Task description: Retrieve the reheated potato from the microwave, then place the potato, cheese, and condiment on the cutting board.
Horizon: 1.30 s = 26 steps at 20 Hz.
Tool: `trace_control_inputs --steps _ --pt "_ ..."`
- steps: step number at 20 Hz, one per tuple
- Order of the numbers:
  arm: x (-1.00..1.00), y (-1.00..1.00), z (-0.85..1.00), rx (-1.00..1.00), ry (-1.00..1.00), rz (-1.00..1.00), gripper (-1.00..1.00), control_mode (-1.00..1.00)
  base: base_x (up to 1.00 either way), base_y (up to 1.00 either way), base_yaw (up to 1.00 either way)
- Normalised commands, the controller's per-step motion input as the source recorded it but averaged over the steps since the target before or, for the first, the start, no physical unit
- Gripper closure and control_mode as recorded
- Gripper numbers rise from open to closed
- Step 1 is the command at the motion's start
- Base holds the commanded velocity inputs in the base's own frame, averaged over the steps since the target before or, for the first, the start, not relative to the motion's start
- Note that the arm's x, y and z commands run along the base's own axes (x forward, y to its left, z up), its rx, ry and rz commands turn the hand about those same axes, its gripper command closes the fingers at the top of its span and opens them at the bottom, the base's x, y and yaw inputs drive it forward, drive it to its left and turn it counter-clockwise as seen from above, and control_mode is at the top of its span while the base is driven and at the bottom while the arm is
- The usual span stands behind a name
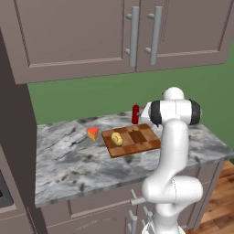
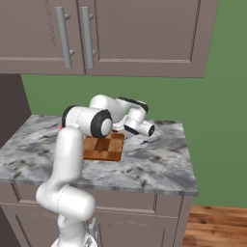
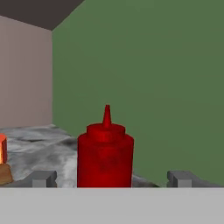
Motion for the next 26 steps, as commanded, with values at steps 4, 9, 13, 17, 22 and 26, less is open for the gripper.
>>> trace_control_inputs --steps 4,9,13,17,22,26 --pt "0.1 0.21 -0.12 0.0 0.0 0.0 -1.0 -1.0 0.0 0.0 0.0" --pt "0.21 0.12 -0.07 0.0 0.0 0.0 -1.0 -1.0 0.0 0.0 0.0" --pt "0.22 0.08 -0.03 0.0 0.0 0.0 -1.0 -1.0 0.0 0.0 0.0" --pt "0.15 0.06 -0.03 0.0 0.0 0.0 -1.0 -1.0 0.0 0.0 0.0" --pt "0.05 0.07 0.0 0.0 0.0 0.02 1.0 -1.0 0.0 0.0 0.0" --pt "-0.06 0.02 0.0 0.0 0.0 0.05 1.0 -1.0 0.0 0.0 0.0"
